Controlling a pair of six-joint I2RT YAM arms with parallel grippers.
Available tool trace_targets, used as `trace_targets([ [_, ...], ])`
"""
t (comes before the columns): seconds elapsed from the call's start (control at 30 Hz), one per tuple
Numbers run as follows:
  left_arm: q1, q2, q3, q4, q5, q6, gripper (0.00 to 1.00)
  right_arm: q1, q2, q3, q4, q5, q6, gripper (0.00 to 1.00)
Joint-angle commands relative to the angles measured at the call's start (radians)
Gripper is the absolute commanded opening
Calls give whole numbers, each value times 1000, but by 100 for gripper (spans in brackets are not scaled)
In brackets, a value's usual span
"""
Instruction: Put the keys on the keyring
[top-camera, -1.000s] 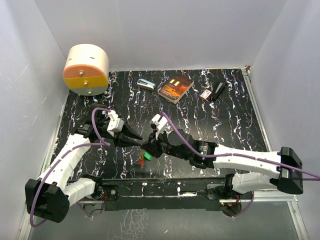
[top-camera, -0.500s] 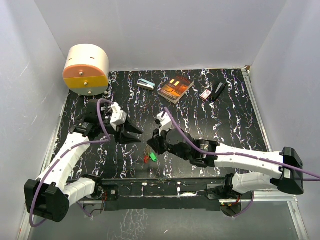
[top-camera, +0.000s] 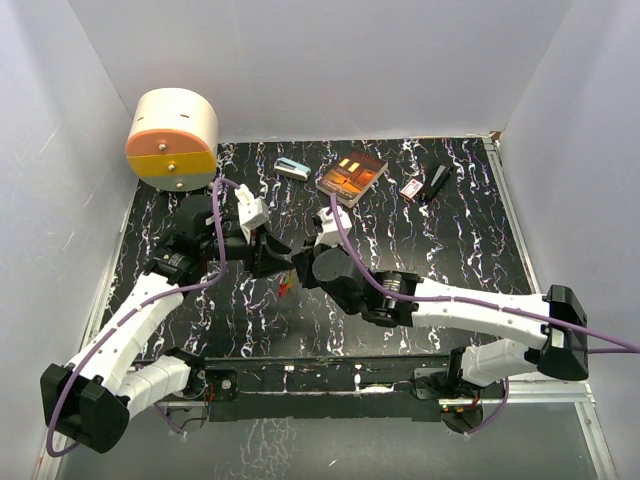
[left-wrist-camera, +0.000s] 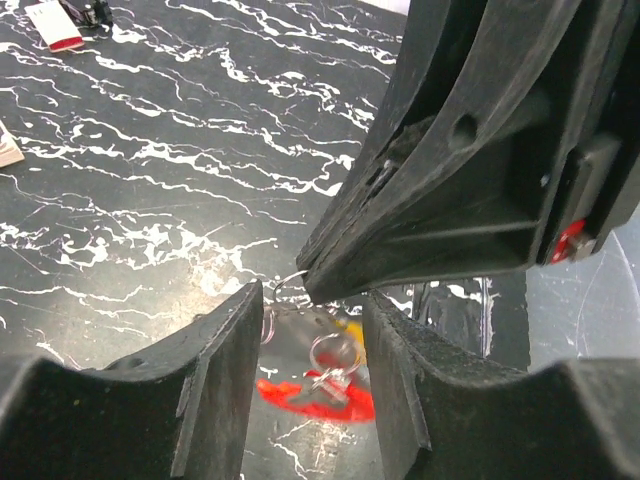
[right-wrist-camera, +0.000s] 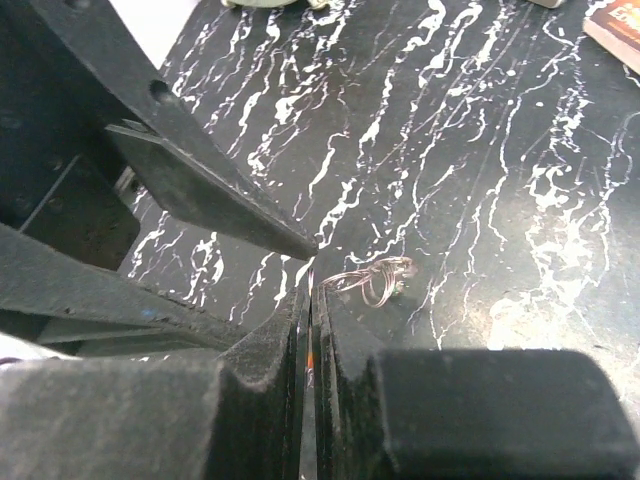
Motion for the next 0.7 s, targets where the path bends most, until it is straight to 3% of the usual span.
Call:
trace_targets([
  [0.0, -23, -28, -4, 88, -52, -112, 43, 17, 2, 82, 41, 97, 56, 8],
  [0.27, -30, -19, 6, 32, -74, -85, 45, 24, 16, 111, 22, 122, 66, 8],
  [0.67, -67, -14, -66, 109, -53, -100, 40, 39, 31, 136, 22, 122, 66, 8],
])
